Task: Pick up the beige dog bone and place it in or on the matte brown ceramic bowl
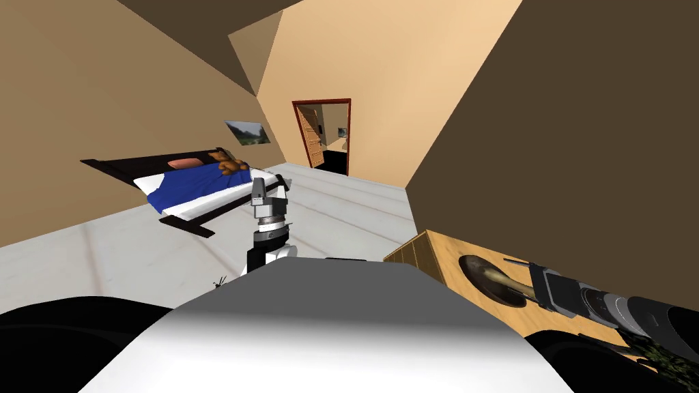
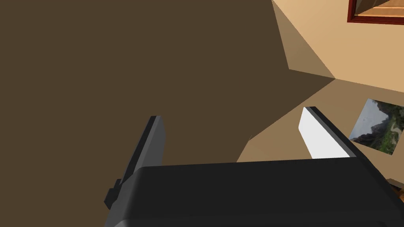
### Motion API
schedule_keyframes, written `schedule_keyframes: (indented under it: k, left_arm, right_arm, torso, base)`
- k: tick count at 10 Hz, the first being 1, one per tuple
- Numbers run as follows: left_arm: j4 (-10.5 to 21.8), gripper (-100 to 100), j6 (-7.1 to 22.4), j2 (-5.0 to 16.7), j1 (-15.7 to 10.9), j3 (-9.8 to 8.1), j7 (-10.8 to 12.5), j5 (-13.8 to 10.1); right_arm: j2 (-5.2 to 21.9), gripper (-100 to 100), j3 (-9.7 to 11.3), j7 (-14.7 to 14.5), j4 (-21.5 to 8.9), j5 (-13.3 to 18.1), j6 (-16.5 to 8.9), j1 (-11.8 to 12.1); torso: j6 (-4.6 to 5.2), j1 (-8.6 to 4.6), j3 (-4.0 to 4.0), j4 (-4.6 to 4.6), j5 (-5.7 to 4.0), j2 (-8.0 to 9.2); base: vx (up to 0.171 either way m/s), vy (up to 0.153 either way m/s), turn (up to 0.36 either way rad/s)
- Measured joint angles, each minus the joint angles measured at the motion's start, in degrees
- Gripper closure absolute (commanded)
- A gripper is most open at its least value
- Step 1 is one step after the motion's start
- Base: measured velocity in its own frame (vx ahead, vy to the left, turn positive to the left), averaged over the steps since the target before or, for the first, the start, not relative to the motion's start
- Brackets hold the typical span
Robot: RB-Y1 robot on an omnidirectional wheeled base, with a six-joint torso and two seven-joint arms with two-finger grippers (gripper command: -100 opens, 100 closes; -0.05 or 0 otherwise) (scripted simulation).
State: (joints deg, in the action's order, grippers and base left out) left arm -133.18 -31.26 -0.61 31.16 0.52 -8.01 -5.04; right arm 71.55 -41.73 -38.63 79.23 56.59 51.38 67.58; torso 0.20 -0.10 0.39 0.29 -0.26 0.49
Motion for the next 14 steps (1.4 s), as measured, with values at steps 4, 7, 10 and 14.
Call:
schedule_keyframes:
  k: [4,7,10,14]
  left_arm:
    - [0.0,0,0.0,0.0,0.0,0.00,0.0,0.0]
    - [0.0,0,0.0,0.0,0.0,0.01,0.0,0.0]
    - [0.0,0,0.0,0.0,0.0,-0.01,0.0,0.0]
    - [0.0,0,0.0,0.0,0.0,-0.01,0.0,0.0]
  right_arm:
    - [2.5,-100,5.5,3.8,-5.1,1.2,0.3,-6.3]
    - [4.4,-100,9.5,6.6,-9.1,2.3,0.6,-11.1]
    - [4.9,-100,11.6,7.9,-10.4,2.5,0.5,-14.7]
    - [5.0,-100,11.8,7.8,-10.7,2.5,0.6,-15.1]
  torso:
    - [-0.05,0.29,-0.23,-0.09,0.08,-0.40]
    - [-0.21,0.53,-0.30,-0.12,0.10,-0.50]
    - [-0.10,0.09,-0.46,-0.17,0.01,-0.79]
    - [-0.11,0.07,-0.47,-0.18,0.00,-0.81]
  base:
    - [-0.105,0.003,0.188]
    - [-0.082,0.086,0.271]
    - [0.007,-0.008,-0.023]
    - [0.004,-0.005,-0.015]
